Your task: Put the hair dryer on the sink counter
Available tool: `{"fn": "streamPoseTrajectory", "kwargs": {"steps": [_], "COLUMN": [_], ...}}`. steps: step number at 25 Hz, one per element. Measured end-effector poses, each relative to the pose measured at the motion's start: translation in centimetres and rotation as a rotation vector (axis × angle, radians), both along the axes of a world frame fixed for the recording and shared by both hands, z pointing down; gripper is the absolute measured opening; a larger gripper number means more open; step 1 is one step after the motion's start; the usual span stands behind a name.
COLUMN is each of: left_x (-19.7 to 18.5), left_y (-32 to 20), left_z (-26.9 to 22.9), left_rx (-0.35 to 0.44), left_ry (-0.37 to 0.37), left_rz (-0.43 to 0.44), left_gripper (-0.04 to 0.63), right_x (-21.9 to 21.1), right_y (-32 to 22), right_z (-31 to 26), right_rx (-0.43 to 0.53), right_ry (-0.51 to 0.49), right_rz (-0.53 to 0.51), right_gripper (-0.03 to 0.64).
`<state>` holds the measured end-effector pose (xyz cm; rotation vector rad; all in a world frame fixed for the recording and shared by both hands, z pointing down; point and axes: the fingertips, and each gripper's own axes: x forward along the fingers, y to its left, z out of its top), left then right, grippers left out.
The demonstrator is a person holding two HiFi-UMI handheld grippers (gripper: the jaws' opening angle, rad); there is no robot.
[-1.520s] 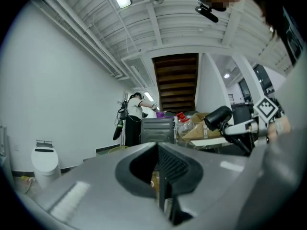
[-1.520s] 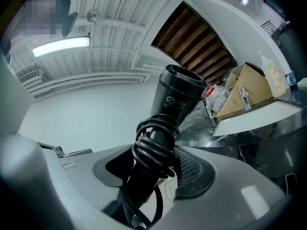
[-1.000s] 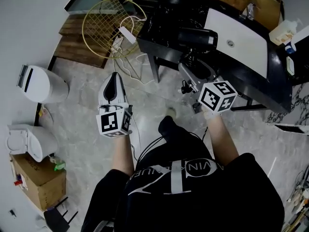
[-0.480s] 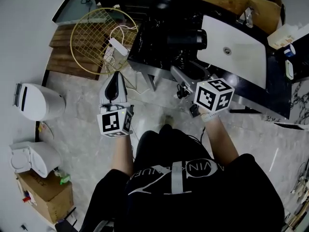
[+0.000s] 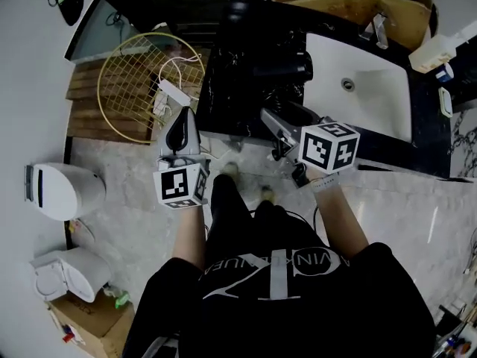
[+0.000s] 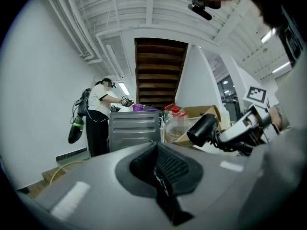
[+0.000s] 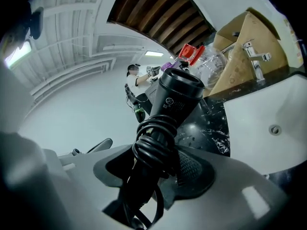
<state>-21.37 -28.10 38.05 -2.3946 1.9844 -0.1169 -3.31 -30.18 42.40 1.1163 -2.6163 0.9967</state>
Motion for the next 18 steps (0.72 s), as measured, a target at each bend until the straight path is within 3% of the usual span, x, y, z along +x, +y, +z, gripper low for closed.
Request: {"fn": "streamPoseTrajectory", "kwargs": {"steps": [8,18], "left_x": [0.2,-0.4], "left_y": [-8.8,-14.6], "left_z": [-1.0,0.9], "left_rx": [-0.005,-0.062], "left_ry": [-0.047,-0.022], "left_rz": [0.180,0.291], "left_gripper": [0.000,0.000], "right_x": [-2.0,-5.3], "right_y": [-5.8,-11.1], "right_z": [0.7,2.9], "right_rx": [-0.090,-0.244], "right_ry": [0.020,-0.005], "right_rz": [0.115,0.177], "right_gripper": [0.259,0.259]}}
